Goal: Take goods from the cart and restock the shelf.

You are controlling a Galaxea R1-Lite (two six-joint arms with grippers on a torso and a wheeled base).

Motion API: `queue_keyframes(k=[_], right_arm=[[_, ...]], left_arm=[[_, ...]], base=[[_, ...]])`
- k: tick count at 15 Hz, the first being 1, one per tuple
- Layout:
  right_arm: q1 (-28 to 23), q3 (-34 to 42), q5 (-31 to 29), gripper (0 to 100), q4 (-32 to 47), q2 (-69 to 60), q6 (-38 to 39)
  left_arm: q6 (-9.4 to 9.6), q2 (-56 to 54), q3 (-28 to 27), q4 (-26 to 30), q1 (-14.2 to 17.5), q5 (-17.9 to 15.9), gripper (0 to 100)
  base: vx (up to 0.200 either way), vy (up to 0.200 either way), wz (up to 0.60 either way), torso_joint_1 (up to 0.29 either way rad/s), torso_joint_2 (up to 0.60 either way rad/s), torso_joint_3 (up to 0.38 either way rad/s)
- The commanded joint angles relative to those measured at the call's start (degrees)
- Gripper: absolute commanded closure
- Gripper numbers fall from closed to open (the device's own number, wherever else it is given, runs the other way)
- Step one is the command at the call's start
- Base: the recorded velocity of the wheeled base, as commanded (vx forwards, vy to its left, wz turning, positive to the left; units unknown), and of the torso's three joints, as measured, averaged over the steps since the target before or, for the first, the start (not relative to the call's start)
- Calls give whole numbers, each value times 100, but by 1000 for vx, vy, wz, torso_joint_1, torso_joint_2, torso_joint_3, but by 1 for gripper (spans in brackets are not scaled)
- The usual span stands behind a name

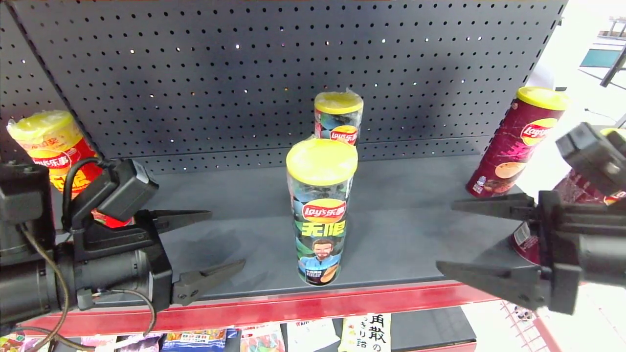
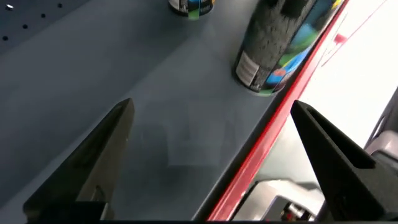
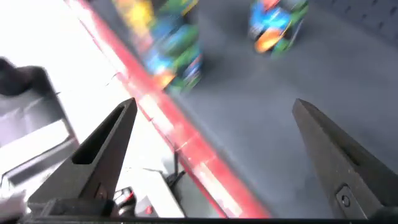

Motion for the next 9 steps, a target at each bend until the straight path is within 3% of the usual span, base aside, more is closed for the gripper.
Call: queue_keyframes(k=[1, 5, 9], right_arm=[[80, 1111, -48, 0, 27, -1598, 12], [-473, 1199, -241, 0, 9, -1967, 267], [-1343, 1173, -303, 0, -8, -2091, 425]], left_arm=[[87, 369, -11, -8, -23, 25, 0], [298, 870, -187, -8, -172, 307, 0], [377, 1565, -661, -8, -559, 421, 0]], base=[[0, 0, 0, 0, 0, 0], [0, 0, 0, 0, 0, 0], [0, 0, 0, 0, 0, 0]])
